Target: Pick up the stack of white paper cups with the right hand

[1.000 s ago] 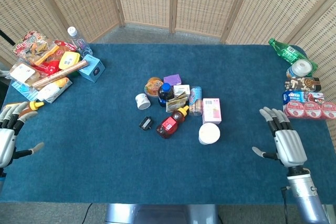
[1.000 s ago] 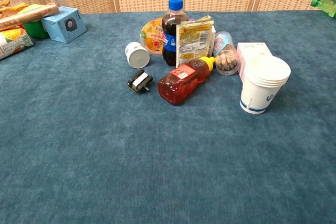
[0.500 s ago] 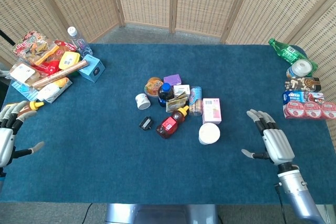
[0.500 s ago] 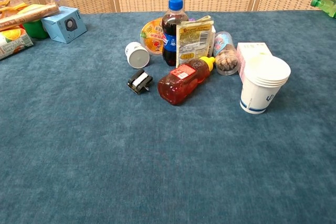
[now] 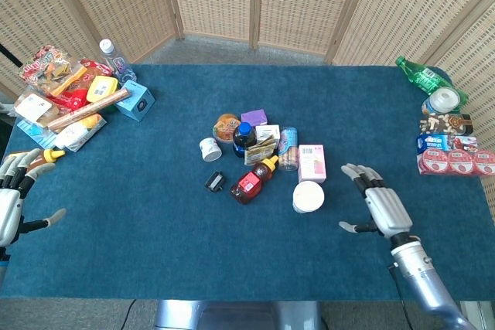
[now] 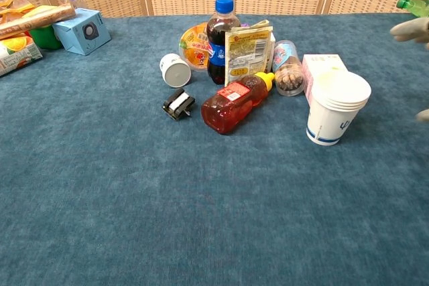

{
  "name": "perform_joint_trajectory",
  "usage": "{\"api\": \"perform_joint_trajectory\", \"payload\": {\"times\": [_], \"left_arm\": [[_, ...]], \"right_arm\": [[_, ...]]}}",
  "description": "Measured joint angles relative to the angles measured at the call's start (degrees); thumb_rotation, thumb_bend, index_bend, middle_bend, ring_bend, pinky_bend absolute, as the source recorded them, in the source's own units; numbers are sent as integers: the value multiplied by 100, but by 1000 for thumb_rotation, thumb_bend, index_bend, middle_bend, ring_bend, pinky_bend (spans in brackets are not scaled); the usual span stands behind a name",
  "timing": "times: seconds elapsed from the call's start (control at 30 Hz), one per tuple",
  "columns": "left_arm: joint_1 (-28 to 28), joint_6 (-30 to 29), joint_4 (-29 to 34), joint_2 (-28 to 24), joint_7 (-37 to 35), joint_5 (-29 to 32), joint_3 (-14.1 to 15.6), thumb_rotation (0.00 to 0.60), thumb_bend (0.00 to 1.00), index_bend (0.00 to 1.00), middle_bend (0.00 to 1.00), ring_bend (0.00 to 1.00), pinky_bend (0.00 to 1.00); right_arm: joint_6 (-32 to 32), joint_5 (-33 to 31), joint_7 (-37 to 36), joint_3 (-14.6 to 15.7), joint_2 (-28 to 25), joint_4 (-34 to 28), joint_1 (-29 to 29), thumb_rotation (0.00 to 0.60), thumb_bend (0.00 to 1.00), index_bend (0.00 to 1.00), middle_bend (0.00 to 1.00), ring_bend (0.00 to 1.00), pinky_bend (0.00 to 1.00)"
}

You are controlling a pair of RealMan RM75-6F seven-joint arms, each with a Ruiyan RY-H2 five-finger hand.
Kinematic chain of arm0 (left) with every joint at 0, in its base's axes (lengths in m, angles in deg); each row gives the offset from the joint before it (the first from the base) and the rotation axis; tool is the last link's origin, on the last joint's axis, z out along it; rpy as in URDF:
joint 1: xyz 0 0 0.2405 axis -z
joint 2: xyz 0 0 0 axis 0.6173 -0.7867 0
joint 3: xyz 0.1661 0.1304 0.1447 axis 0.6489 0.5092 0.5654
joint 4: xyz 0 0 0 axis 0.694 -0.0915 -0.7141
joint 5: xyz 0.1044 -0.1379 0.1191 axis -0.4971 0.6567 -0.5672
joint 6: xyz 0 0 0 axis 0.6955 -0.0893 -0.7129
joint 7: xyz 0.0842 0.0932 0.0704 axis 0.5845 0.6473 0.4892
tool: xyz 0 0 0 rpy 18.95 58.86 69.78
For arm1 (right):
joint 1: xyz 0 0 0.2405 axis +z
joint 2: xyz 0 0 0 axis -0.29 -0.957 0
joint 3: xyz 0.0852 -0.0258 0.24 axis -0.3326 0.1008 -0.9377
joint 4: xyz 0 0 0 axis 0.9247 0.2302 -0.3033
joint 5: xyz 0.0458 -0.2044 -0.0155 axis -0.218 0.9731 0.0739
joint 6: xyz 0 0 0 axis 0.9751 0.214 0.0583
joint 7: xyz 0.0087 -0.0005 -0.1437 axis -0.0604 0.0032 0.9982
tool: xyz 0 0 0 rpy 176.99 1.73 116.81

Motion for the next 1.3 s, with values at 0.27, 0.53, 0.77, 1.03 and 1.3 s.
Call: {"api": "perform_joint_trajectory", "payload": {"times": [0.27,0.53,0.77,1.03,1.3], "left_arm": [[-1,0,-11,0,-30,9,-6,600,172,232,0,0,0],[-1,11,-14,1,-58,37,-20,600,172,231,0,0,0],[-2,15,-19,4,-100,69,-40,600,172,232,0,0,0],[3,11,-10,23,-80,75,-54,600,171,232,0,0,0],[7,12,-6,34,-97,94,-72,600,173,231,0,0,0]], "right_arm": [[-222,-294,476,-69,242,-147,264,600,0,0,0,0,0],[-355,-621,758,-165,573,-113,488,600,0,0,0,0,0],[-430,-823,787,-215,747,31,601,600,0,0,0,0,0],[-432,-795,715,-218,960,159,682,600,0,0,0,0,0],[-285,-649,682,-198,1287,376,719,600,0,6,17,0,0]]}}
